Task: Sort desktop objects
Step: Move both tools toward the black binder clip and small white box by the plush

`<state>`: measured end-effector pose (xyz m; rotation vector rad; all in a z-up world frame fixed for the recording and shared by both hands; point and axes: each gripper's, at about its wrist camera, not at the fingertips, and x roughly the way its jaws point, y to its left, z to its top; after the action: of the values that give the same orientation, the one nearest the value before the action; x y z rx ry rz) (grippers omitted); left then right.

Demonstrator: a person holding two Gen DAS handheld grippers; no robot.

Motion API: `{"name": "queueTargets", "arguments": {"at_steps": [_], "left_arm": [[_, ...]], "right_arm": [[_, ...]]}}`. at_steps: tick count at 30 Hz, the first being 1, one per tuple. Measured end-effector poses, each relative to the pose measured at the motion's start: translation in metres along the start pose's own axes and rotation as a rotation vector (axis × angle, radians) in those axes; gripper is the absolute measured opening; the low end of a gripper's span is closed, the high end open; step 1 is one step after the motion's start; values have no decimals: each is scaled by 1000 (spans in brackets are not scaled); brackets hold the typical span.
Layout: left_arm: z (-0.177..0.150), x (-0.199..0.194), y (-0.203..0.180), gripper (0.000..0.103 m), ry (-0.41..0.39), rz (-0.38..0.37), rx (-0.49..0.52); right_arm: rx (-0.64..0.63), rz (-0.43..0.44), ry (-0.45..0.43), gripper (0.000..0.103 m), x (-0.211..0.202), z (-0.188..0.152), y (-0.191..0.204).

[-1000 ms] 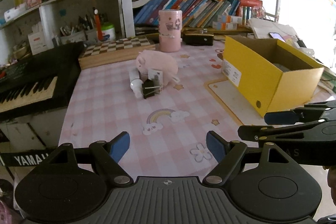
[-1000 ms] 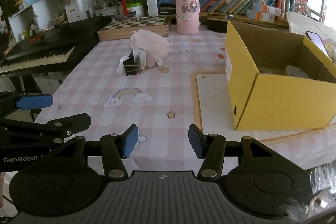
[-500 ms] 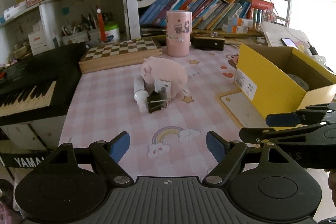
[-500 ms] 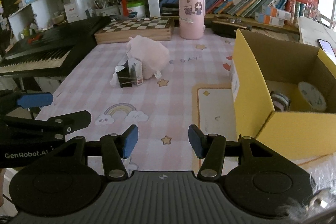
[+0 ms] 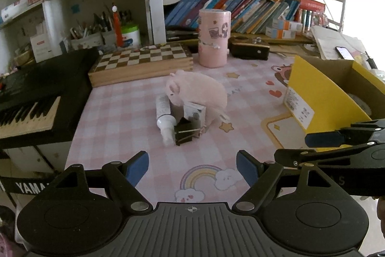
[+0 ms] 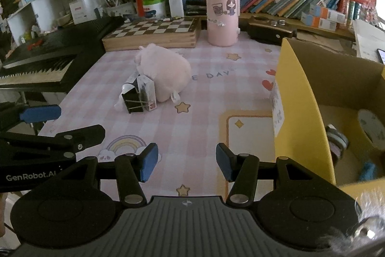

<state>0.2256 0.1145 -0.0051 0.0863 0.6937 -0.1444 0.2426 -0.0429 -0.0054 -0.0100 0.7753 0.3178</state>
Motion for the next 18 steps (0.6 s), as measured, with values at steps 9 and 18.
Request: {"name": "queueTargets", "arguments": {"at_steps": [9,18], "left_arm": [[6,21,11,82,9,15,-24],[18,48,7,73,5,-5,10]], "right_arm": [[-6,0,-1,52,19,15,-2],[-3,-21,-35,52,33,38,-12]]}}
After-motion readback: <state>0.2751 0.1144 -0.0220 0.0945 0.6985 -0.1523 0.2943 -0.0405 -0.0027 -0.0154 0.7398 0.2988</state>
